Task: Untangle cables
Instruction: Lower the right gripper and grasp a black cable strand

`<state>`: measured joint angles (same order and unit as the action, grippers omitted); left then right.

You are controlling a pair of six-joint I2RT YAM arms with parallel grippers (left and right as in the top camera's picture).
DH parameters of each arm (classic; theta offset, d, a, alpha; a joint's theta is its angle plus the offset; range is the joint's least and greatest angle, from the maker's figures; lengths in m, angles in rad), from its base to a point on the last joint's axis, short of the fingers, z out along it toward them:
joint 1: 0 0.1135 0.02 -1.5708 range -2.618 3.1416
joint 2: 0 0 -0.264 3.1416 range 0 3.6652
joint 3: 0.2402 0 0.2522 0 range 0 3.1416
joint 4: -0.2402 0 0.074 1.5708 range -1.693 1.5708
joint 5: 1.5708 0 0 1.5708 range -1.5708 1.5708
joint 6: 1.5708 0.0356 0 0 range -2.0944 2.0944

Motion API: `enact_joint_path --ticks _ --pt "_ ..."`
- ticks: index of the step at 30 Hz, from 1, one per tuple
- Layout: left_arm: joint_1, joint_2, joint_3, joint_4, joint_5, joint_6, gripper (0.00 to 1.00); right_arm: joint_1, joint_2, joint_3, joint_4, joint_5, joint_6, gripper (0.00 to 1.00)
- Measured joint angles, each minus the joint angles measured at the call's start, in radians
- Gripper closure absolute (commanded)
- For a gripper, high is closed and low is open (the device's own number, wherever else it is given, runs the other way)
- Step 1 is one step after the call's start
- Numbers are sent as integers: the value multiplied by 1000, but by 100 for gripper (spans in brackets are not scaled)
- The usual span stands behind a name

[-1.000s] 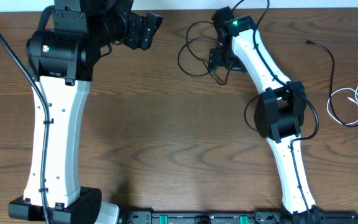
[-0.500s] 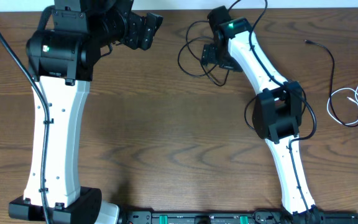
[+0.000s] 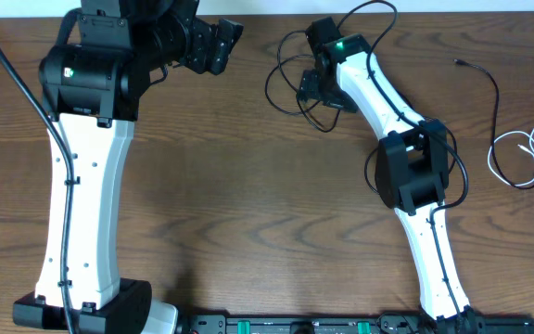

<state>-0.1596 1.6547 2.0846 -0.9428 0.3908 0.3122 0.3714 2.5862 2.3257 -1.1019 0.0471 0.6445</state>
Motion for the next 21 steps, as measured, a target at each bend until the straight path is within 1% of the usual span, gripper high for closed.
enact_joint_path --ticks 4,7,15,21 --pt "0 0 0 0 0 0 16 0 0 -2 11 -5 9 17" --pt "0 0 0 0 0 0 16 0 -1 -3 12 -6 19 20" --pt "0 0 0 0 0 0 16 2 -1 -3 11 -8 32 16" --pt "0 -2 0 -2 0 0 16 4 -1 -3 3 -6 48 16"
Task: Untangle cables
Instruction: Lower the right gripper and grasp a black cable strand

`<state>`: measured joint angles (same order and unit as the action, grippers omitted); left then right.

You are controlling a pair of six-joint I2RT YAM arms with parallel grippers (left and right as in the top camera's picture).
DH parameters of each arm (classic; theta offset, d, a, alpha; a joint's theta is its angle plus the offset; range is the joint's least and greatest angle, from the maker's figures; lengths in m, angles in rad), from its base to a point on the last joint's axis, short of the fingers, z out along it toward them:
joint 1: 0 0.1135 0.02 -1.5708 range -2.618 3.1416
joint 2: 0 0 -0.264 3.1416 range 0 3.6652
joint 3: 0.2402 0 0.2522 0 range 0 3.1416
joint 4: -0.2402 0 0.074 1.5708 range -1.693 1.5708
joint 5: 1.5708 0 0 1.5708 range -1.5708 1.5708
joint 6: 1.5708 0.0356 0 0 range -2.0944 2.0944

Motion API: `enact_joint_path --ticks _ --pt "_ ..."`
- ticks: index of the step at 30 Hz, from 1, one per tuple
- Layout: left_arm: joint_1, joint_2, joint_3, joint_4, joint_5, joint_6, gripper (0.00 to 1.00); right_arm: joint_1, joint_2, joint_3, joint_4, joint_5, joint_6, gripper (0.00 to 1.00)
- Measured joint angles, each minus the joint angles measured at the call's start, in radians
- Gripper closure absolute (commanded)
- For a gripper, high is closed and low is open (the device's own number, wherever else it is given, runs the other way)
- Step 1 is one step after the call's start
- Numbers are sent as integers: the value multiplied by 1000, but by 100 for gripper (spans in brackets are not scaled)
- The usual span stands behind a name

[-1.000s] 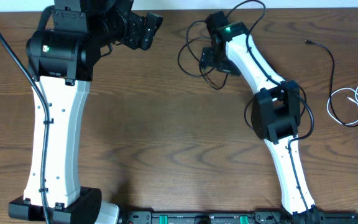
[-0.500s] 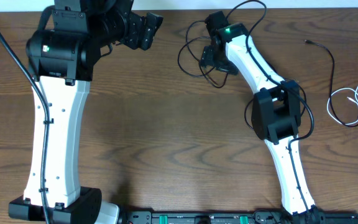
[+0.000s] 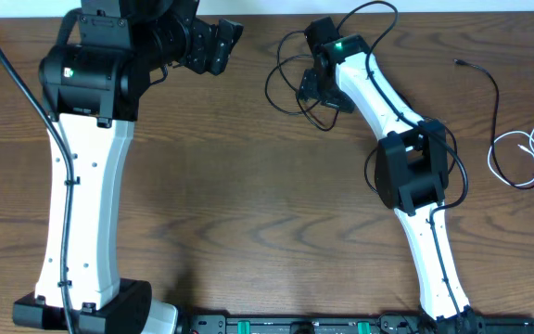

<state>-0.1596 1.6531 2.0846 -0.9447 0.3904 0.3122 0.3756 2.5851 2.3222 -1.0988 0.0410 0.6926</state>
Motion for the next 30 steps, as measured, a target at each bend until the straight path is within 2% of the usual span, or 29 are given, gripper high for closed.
enact_joint_path --ticks 7,10,12,15,20,25,28,29,30 --pt "0 -12 0 -1 0 3 16 0 0 0 -8 1 5 19" --pt "0 -15 0 -1 0 3 16 0 0 0 -10 5 8 24" --pt "0 -15 0 -2 0 3 16 0 0 -1 -11 8 8 34" --pt "0 -15 0 -2 0 3 16 -1 0 -2 -13 8 16 42" --pt "0 -15 0 -3 0 3 16 -1 0 -2 -14 8 15 46" --pt "0 -15 0 -3 0 4 16 -1 0 -3 -16 8 11 53" --pt "0 -15 0 -3 0 4 16 -1 0 -3 -30 9 8 73" --pt "0 -15 0 -3 0 4 16 -1 0 -3 -35 11 10 86" --pt "0 -15 0 -3 0 4 16 -1 1 -3 -42 14 8 95"
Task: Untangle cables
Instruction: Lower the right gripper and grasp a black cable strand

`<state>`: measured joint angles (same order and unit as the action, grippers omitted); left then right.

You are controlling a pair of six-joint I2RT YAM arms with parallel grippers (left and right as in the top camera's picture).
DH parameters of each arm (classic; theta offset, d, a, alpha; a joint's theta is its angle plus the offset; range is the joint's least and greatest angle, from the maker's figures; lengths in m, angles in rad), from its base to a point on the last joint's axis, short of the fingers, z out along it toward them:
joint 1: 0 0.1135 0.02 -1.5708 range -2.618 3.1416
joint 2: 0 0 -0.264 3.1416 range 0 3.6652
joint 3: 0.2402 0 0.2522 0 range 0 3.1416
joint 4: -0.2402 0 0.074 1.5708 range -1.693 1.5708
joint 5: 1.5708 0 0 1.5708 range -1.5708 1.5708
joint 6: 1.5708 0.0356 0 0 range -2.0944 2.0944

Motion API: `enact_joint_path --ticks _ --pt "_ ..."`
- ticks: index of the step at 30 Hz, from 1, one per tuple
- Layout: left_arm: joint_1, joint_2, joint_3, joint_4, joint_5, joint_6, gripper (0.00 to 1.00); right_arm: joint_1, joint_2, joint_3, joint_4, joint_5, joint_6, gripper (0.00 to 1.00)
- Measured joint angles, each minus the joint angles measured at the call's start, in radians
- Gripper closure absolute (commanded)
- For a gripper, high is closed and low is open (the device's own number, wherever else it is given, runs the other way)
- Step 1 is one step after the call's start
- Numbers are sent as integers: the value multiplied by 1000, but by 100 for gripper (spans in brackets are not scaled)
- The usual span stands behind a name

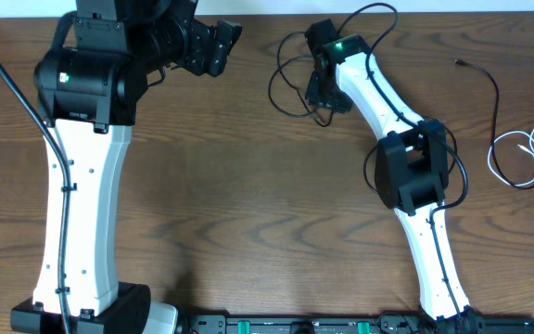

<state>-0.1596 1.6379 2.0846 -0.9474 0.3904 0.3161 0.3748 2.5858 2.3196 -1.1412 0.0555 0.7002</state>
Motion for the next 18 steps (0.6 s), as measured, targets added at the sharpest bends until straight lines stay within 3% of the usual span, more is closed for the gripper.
enact_joint_path --ticks 1,18 --pt "0 0 0 0 0 0 16 0 0 0 -4 2 -2 99" --pt "0 0 0 -5 0 5 16 0 3 0 40 -46 -69 99"
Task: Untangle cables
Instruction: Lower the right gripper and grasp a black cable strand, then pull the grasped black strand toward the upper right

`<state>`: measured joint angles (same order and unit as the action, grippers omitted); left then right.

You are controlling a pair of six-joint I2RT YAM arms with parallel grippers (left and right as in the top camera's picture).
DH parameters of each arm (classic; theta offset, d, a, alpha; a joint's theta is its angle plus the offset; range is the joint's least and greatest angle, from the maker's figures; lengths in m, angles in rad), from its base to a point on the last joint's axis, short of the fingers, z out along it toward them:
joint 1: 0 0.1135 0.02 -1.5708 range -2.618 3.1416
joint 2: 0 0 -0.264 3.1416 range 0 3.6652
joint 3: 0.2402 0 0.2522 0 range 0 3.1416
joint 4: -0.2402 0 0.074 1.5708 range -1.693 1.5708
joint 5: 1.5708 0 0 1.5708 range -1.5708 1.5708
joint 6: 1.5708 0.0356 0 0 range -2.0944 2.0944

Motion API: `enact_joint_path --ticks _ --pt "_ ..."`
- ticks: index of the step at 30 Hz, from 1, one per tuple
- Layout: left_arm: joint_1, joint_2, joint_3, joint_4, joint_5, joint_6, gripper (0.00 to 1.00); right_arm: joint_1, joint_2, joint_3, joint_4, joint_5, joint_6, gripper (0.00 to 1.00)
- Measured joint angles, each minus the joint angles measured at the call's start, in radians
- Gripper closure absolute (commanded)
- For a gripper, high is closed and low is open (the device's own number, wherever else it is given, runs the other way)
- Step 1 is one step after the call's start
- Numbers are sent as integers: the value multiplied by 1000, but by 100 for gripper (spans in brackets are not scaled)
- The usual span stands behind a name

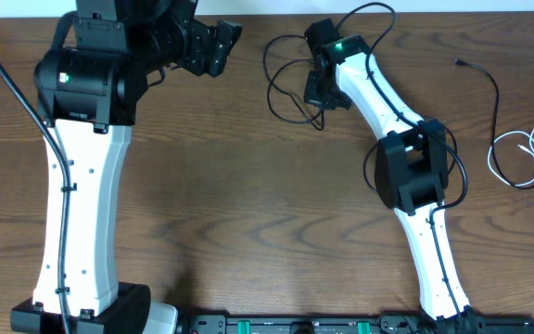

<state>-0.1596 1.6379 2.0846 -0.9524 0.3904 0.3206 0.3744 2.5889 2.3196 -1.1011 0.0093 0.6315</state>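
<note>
A black cable (281, 83) lies in tangled loops at the back of the table, right of centre, with one strand arching behind the right arm. My right gripper (317, 93) points down into the tangle at its right side and looks shut on a strand of the black cable; the fingertips are hidden by the wrist. At the back left my left gripper (222, 48) hangs open with nothing in it, a hand's width left of the loops.
A thin black cable (495, 88) with a free plug end runs along the back right. A white cable (525, 153) is coiled at the right edge. The right arm's elbow (413, 172) stands mid-right. The wooden table (248, 204) is brown.
My right gripper has shifted slightly left and toward the back. The black loops have spread a little to the left and toward the front. The left arm has not moved.
My right gripper was over the right side of the black tangle, looking wider, and stayed so at the following moment. Then it stood narrower and a bit further right on the strands while the left arm's base shifted slightly. Now the loops have changed shape with it.
</note>
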Motion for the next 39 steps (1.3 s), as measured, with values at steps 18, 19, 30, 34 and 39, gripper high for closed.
enact_joint_path --ticks 18,19,30,34,39 --pt "0 0 0 -9 -12 18 16 -31 -256 -1 22 -1 -144 99" --pt "0 0 0 -10 -12 18 16 -41 -301 0 22 0 -148 99" --pt "0 0 0 -9 -12 18 16 -139 -517 6 6 33 -192 99" --pt "0 0 0 -10 -12 18 16 -138 -540 6 -6 46 -199 99" --pt "0 0 0 -10 -12 18 16 -138 -559 6 -61 53 -199 99"
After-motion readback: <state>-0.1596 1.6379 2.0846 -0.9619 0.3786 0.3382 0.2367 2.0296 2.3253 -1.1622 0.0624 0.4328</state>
